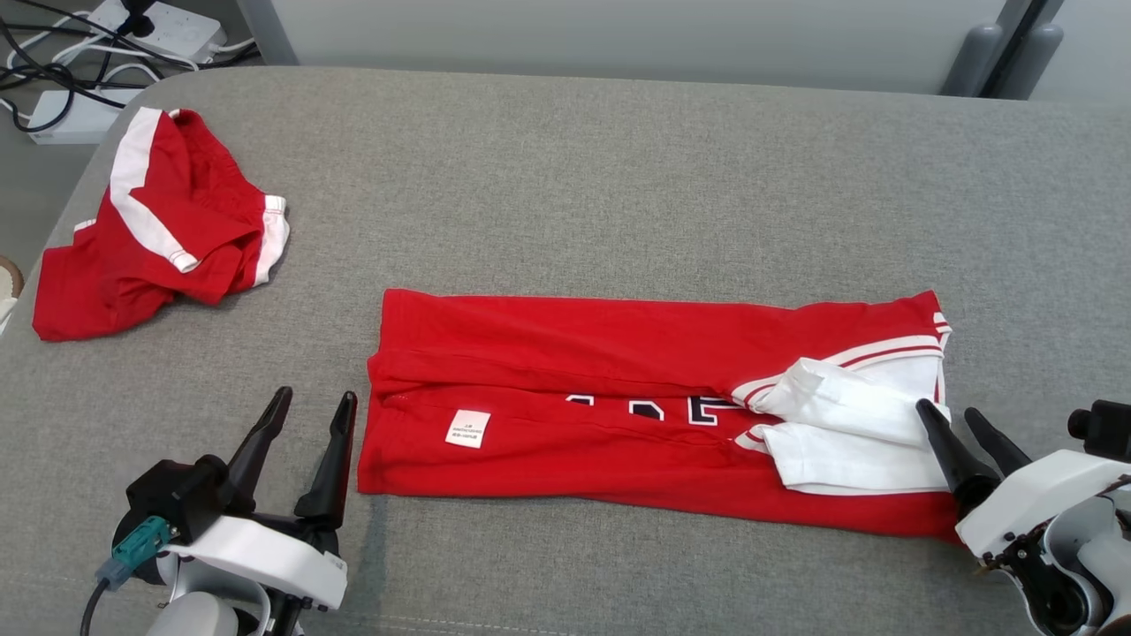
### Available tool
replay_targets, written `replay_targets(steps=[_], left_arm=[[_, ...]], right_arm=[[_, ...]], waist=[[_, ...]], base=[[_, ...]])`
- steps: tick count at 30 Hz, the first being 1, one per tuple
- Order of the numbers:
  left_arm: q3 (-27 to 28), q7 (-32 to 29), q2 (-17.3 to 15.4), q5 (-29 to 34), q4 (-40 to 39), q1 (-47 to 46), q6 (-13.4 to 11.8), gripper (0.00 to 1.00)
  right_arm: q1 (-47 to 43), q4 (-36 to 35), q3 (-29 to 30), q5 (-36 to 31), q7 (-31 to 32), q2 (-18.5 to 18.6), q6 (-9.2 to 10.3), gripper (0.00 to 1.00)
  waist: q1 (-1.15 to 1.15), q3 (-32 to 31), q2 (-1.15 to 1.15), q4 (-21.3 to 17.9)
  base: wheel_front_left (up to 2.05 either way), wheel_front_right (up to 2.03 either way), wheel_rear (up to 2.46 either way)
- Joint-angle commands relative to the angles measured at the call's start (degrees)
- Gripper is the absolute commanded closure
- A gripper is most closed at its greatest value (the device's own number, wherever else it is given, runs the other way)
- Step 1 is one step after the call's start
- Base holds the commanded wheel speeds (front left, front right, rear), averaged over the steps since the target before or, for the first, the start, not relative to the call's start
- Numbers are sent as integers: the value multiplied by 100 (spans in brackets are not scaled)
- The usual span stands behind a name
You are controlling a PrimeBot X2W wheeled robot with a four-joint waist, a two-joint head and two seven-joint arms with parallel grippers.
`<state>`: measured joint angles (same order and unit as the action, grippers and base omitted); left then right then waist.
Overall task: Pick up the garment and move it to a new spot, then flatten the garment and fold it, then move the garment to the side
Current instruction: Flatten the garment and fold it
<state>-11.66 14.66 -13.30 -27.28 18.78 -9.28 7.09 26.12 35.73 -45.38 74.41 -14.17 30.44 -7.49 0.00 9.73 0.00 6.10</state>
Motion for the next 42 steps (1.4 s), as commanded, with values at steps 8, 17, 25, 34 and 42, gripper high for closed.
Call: replay_targets(steps=[8,17,25,34,42], left_arm=[[134,34,-143,-24,-198,-107,39,0],[61,34,-196,-80,-209,-149,39,0],[22,34,-271,-122,-239,-153,39,0],[-32,34,-188,-159,-250,-212,39,0],[-89,34,-114,-177,-219,-225,39,0]], right_arm=[[4,129,-233,-25,41,-131,0,0],[223,416,-482,-9,201,-250,0,61],[455,932,-422,-47,99,-220,0,100],[529,906,-122,-101,-38,288,0,100],[522,216,43,-308,-71,630,0,100]], waist=[[0,147,0,100],[0,263,0,173],[0,278,0,92],[0,300,0,-132],[0,283,0,-308]], base=[[0,0,0],[0,0,0],[0,0,0],[0,0,0],[0,0,0]])
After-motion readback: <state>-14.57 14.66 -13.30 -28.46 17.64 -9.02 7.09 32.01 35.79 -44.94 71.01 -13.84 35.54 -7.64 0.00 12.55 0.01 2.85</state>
